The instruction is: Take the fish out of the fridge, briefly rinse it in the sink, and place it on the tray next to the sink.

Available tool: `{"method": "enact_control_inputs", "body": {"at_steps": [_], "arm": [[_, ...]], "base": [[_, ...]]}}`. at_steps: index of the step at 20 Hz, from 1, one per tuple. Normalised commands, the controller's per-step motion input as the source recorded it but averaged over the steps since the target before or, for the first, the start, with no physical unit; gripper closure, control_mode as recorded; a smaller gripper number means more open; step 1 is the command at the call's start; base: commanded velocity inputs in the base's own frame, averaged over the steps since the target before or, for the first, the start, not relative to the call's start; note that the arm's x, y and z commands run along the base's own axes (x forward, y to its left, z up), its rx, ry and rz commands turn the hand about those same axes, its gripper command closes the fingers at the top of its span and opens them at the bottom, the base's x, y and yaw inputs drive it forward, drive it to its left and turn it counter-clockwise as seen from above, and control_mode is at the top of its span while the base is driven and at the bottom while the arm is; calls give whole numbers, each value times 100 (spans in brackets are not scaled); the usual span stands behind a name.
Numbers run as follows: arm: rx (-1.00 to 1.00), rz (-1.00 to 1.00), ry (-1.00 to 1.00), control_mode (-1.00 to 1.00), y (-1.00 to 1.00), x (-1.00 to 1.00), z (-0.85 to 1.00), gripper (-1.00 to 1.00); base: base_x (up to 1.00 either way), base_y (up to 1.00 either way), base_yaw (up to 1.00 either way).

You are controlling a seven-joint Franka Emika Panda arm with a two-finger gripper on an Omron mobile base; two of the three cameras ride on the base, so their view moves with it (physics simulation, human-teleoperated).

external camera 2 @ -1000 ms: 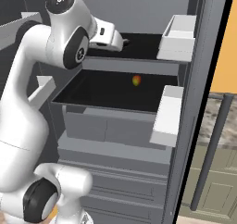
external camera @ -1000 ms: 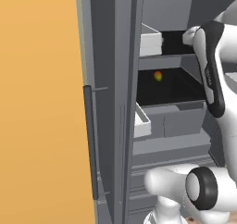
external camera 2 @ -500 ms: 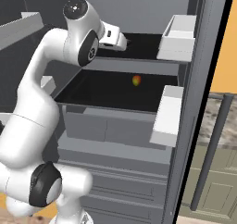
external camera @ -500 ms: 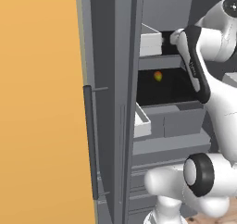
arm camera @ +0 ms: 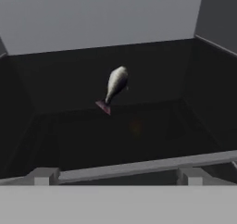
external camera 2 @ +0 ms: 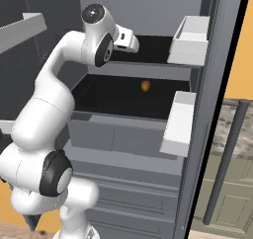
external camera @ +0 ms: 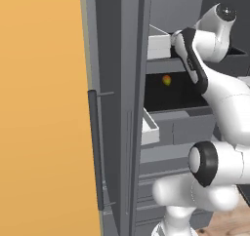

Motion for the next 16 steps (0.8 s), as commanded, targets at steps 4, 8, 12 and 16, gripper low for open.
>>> {"method": "enact_control_inputs", "body": {"at_steps": [4, 8, 12, 16], "arm": [[0, 0, 0, -100, 0, 54, -13, -100], [0, 0, 0, -100, 0, 64, -14, -100], [0, 0, 0, -100, 0, 66, -12, -100], [0, 0, 0, -100, 0, 66, -3, -100]], "base": [[0, 0, 0], [0, 0, 0], [0, 0, 0], [0, 0, 0]]}}
